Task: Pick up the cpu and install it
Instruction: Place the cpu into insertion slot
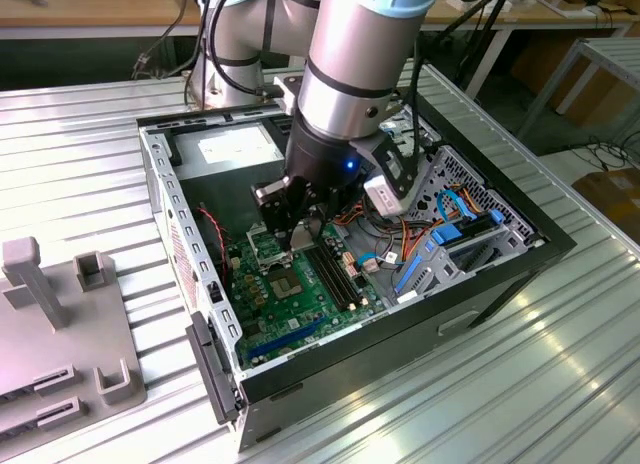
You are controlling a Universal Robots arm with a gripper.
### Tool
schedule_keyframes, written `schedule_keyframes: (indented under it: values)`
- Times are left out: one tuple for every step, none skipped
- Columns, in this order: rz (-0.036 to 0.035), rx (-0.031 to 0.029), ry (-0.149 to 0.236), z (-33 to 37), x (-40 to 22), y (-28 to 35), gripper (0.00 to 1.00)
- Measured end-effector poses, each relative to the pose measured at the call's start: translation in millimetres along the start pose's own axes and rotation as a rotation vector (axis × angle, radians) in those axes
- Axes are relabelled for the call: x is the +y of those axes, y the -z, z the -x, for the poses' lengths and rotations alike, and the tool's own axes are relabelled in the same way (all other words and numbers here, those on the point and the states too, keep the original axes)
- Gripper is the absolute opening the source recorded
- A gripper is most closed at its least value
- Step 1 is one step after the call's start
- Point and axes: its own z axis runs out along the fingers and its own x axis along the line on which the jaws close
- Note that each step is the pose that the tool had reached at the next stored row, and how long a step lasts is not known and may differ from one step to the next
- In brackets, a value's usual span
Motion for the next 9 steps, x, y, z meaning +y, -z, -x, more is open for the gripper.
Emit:
schedule_keyframes:
  values:
    - [0.0,0.0,0.0,0.1,-0.1,-1.7,0.47]
    - [0.0003,0.0,0.0,0.2,-0.2,-4.9,0.47]
    - [0.0003,0.0,0.0,0.3,-0.2,-7.1,0.47]
    - [0.0003,0.0,0.0,0.4,-0.3,-9.0,0.47]
    - [0.0003,0.0,0.0,0.5,-0.6,-11.5,0.47]
    - [0.0003,0.0,0.0,0.6,-0.9,-13.2,0.47]
    - [0.0003,0.0,0.0,0.7,-1.5,-15.7,0.47]
    - [0.0003,0.0,0.0,0.7,-1.8,-17.6,0.47]
    - [0.0003,0.0,0.0,0.7,-2.1,-19.7,0.47]
